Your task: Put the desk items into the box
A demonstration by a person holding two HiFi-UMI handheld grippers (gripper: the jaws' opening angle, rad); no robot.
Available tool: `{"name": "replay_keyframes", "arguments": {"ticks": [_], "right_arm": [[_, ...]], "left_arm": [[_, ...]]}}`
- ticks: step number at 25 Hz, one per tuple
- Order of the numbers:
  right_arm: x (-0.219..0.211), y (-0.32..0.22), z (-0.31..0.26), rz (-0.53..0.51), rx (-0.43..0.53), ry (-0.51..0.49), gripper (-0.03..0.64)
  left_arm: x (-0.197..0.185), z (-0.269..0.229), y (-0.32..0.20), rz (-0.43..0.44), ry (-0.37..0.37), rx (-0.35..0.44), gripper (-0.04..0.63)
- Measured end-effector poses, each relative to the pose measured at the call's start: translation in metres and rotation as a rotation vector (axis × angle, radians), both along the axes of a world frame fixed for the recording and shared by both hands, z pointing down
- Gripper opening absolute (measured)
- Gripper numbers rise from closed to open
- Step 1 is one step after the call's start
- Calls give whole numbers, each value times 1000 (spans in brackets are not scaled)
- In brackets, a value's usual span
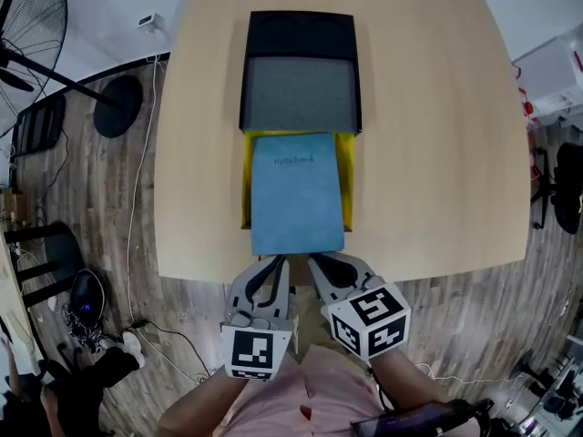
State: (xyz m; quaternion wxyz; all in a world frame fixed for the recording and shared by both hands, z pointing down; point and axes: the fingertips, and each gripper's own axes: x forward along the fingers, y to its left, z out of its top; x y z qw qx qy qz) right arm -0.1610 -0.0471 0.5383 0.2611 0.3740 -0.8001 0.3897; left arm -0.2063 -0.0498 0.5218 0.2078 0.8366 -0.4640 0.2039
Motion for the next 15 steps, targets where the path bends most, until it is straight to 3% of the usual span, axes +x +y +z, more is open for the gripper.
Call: {"name": "replay_keyframes", "arguments": {"ticks": [15], "right_arm": [[-17, -32, 4, -58, -69, -58, 2]], "left_arm": [[5, 10, -41, -21, 12, -17, 15]]}}
